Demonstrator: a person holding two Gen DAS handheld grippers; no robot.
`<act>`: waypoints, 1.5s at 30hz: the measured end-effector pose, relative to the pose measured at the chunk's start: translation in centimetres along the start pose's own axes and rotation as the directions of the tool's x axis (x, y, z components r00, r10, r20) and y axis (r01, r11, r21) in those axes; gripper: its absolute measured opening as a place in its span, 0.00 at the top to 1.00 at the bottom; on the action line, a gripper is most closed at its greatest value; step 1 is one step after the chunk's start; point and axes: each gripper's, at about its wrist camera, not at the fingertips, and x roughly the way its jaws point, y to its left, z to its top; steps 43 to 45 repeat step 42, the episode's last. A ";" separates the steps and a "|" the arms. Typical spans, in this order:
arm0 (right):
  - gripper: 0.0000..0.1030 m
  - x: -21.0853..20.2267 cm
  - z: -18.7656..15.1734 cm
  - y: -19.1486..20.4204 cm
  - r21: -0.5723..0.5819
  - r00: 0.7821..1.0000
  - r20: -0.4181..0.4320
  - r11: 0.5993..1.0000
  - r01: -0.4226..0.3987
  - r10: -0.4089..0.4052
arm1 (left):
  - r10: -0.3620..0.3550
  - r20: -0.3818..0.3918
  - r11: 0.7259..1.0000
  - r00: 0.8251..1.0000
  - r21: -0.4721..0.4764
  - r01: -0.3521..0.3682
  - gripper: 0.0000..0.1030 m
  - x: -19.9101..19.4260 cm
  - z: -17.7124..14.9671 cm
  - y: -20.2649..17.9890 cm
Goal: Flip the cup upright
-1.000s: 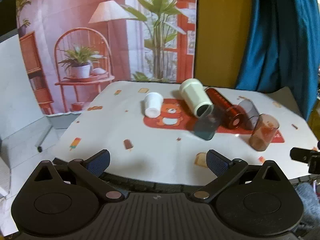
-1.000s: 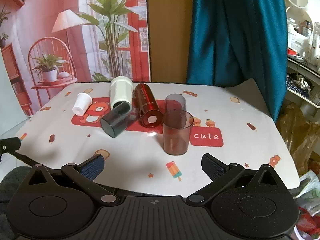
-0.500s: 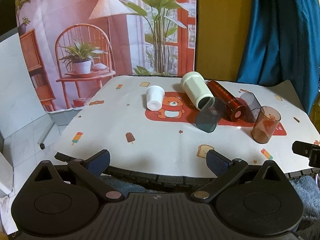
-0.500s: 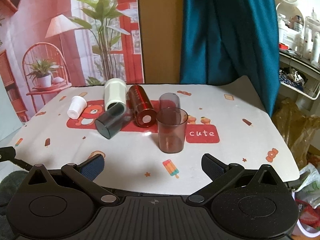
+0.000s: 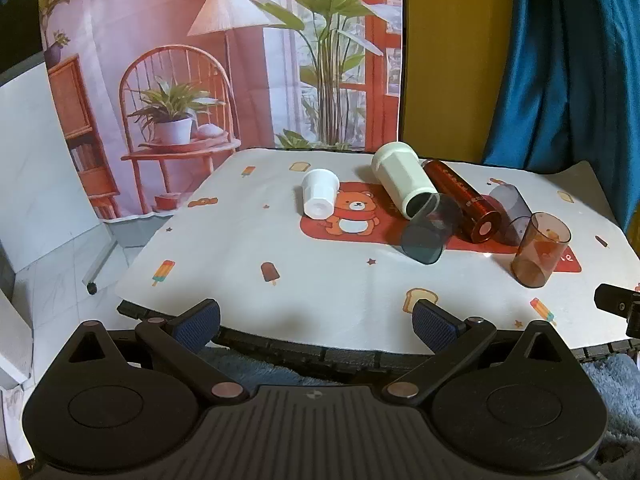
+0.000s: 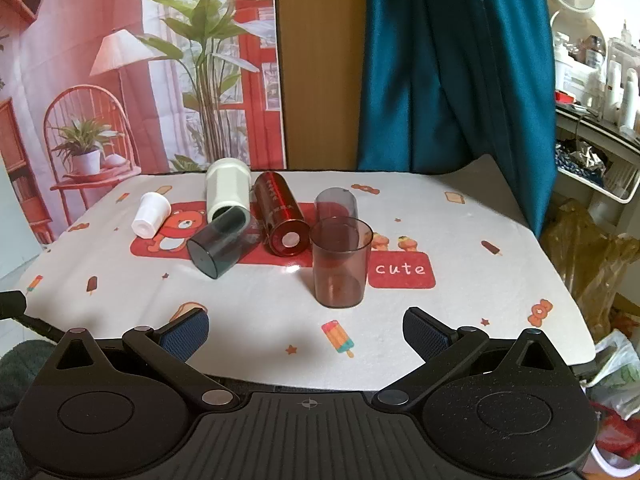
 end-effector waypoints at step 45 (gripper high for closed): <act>0.00 -0.6 -0.1 0.2 -0.002 1.000 0.020 1.000 0.000 0.000 | -0.033 0.010 0.998 0.999 -0.052 0.034 0.00 0.6 -0.3 0.6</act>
